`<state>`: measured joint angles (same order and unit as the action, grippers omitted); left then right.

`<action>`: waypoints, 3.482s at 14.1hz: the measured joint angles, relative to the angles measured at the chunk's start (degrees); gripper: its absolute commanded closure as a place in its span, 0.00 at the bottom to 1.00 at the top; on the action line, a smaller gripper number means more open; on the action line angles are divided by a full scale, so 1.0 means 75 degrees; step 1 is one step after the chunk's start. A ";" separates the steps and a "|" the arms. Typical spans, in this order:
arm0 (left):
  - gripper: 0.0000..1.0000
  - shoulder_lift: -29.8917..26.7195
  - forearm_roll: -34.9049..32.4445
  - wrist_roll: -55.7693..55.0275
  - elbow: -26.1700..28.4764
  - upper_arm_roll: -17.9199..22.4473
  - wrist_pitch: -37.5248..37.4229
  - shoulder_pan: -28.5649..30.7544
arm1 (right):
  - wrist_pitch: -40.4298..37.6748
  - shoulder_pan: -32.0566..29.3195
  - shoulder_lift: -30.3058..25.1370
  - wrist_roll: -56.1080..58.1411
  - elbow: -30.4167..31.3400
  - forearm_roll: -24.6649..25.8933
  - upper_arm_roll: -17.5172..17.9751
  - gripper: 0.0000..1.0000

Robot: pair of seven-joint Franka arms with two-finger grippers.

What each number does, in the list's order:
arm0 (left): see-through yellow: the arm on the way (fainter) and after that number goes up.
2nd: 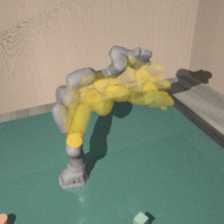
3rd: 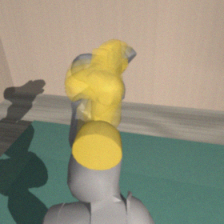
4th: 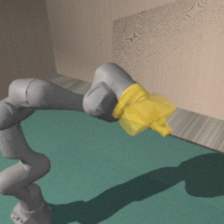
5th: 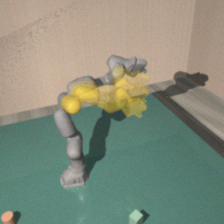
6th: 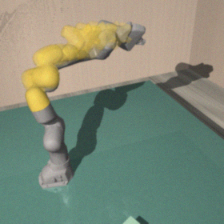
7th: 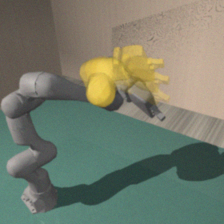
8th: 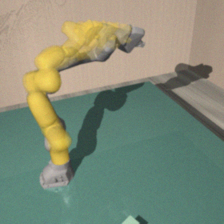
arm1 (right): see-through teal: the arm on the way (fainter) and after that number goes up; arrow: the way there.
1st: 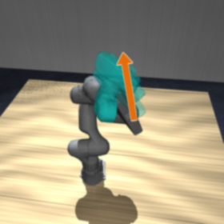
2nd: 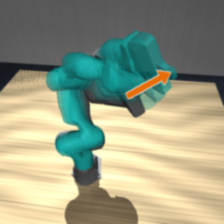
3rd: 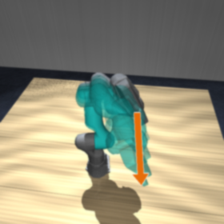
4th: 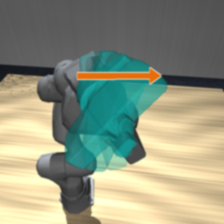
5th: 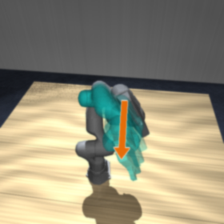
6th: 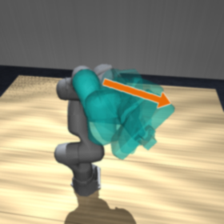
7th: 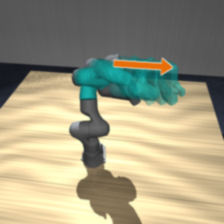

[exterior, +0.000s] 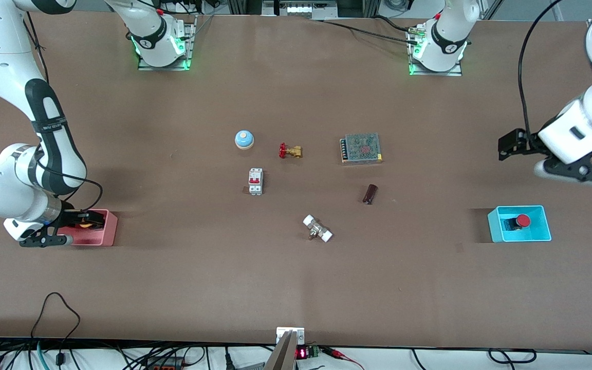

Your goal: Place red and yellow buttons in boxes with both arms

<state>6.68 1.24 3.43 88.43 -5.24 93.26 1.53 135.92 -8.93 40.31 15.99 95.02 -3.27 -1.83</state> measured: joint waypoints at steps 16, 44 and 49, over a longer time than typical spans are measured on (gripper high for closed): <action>0.00 -0.1281 -0.0375 0.0036 0.1647 0.0574 0.0315 -0.0702 | 0.0042 -0.0007 -0.0032 0.0023 -0.0177 0.0000 0.0000 0.00; 0.00 -0.1217 -0.0373 0.0036 0.1567 0.0577 0.0277 -0.0712 | -0.5146 0.1026 -0.4874 -0.0045 -0.0439 0.0904 0.0931 0.00; 0.00 -0.1216 -0.0373 0.0037 0.1566 0.0577 0.0277 -0.0712 | -0.5381 0.1162 -0.5209 -0.0578 -0.0118 0.0905 0.0953 0.00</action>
<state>-2.44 -1.56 3.70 100.18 -0.91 95.34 -3.80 95.57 -0.22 1.24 11.66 94.13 3.51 5.32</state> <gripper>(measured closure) 0.000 0.000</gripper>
